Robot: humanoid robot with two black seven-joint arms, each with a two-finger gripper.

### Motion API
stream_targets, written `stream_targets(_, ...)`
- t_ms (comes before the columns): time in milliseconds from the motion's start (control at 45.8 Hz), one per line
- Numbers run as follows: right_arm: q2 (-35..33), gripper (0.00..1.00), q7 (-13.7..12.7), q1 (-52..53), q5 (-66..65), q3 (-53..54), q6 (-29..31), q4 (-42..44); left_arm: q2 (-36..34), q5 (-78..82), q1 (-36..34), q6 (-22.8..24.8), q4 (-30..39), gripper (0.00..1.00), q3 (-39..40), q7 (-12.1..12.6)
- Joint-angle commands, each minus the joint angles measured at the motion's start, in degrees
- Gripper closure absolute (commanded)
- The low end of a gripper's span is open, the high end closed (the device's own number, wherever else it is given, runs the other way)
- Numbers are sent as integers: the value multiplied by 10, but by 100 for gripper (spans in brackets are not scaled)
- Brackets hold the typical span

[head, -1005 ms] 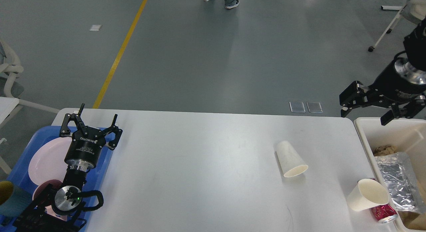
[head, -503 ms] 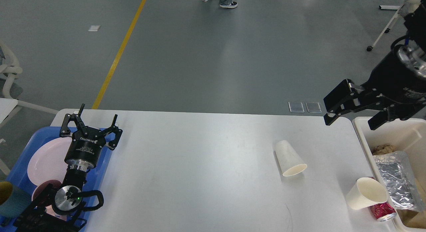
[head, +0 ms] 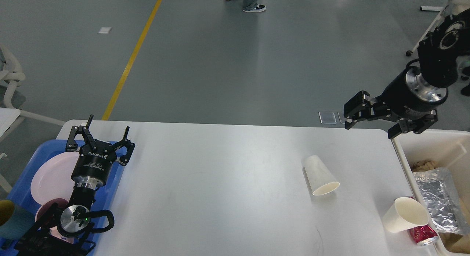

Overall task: Tidy desktop
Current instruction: 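Move the right gripper over the white paper cup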

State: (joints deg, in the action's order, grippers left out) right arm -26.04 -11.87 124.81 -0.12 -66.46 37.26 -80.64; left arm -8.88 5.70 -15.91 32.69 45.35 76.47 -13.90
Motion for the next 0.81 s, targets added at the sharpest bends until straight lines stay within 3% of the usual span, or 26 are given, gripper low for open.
stream_targets(0,18,0,0,-73,-2,26,-7,46,0,0,0,0,0,4,0,0)
stream_targets(131,49,0,-3,-154,-2,74,-14,87,0,0,0,0,0,4,0,0)
stream_targets(262,101,0,-26,-258,-3,109,-16,195,0,0,0,0,0,4,0,0)
stream_targets(634,237,3,-21,-457,-22,112,-27,446,0,0,0,0,0,4,0,0)
stream_targets(787,248,5,-19,-498,-66,113,-68,487,0,0,0,0,0,4,0,1)
